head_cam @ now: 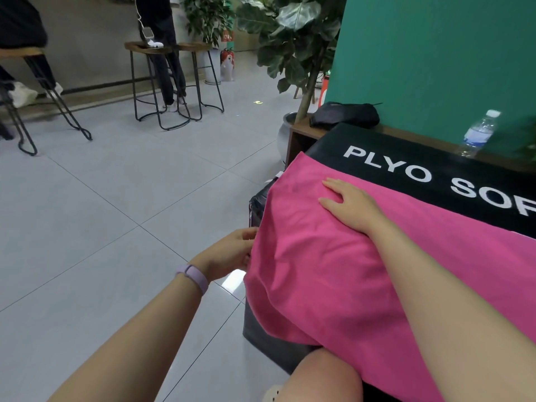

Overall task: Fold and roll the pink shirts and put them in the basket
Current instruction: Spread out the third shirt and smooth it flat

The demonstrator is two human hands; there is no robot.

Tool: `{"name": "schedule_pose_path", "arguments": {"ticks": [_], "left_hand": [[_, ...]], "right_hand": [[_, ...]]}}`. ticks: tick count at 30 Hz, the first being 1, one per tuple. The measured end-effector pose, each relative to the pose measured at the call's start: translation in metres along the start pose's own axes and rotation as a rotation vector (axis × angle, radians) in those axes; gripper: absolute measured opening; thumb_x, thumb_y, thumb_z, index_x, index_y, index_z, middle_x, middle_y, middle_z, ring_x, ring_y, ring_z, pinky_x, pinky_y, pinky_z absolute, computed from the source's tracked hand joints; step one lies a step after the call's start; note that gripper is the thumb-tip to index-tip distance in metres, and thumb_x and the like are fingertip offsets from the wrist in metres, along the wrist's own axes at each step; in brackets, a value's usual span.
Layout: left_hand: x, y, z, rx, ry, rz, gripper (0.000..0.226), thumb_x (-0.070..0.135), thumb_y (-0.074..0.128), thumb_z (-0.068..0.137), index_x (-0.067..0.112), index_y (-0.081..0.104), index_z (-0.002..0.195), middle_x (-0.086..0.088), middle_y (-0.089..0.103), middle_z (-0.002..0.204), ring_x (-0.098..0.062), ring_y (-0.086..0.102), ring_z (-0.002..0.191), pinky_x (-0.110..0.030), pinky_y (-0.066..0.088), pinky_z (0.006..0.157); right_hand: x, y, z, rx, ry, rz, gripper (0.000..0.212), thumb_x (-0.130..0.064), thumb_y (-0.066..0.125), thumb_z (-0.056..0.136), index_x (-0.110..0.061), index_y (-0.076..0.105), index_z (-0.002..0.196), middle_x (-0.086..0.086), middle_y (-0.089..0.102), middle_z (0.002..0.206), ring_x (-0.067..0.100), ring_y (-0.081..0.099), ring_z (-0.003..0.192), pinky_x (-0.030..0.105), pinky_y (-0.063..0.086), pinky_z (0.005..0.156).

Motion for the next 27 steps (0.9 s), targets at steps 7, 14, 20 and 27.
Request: {"name": "schedule_pose_path", "arguments": {"ticks": [7, 14, 20, 27], "left_hand": [[0.041, -0.027, -0.014, 0.420, 0.272, -0.028, 0.039, 0.037, 0.063, 0.098, 0.007, 0.055, 0.074, -0.009, 0.044, 0.064, -0.020, 0.046, 0.055, -0.027, 0.043, 0.052], [0.024, -0.051, -0.025, 0.672, 0.237, 0.066, 0.042, 0.030, 0.062, 0.097, 0.019, 0.050, 0.059, -0.002, 0.036, 0.058, -0.016, 0.031, 0.058, -0.030, 0.024, 0.055], [0.011, -0.048, -0.028, 0.776, 0.056, 0.350, 0.029, 0.024, 0.051, 0.095, 0.007, 0.052, 0.072, 0.002, 0.051, 0.065, -0.020, 0.044, 0.064, -0.031, 0.032, 0.056], [0.148, 0.089, 0.012, 0.618, 0.721, 0.994, 0.030, 0.011, 0.041, 0.086, 0.009, 0.062, 0.107, -0.010, 0.058, 0.106, -0.029, 0.053, 0.093, -0.044, 0.044, 0.079]], "right_hand": [[0.004, -0.005, 0.001, -0.062, 0.048, 0.238, 0.051, -0.035, 0.061, 0.098, -0.027, 0.051, 0.148, -0.013, 0.039, 0.158, 0.004, 0.028, 0.148, 0.032, 0.019, 0.124], [0.009, -0.004, 0.004, -0.065, 0.077, 0.354, 0.044, -0.023, 0.056, 0.100, -0.026, 0.056, 0.144, -0.012, 0.042, 0.157, 0.005, 0.029, 0.148, 0.032, 0.018, 0.125], [0.011, 0.000, 0.003, -0.013, 0.034, 0.189, 0.045, -0.033, 0.053, 0.100, -0.032, 0.053, 0.145, -0.015, 0.042, 0.156, 0.004, 0.030, 0.147, 0.033, 0.024, 0.122], [-0.003, -0.025, -0.009, 0.218, 0.072, 0.420, 0.035, -0.008, 0.050, 0.097, -0.012, 0.067, 0.128, 0.001, 0.066, 0.132, 0.014, 0.057, 0.125, 0.030, 0.040, 0.111]]}}
Point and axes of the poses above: each hand's wrist, its own z-axis towards the middle knuckle, its own y-axis out of the palm, x = y × z, the point moved 7 cm from there along z, towards the middle knuckle
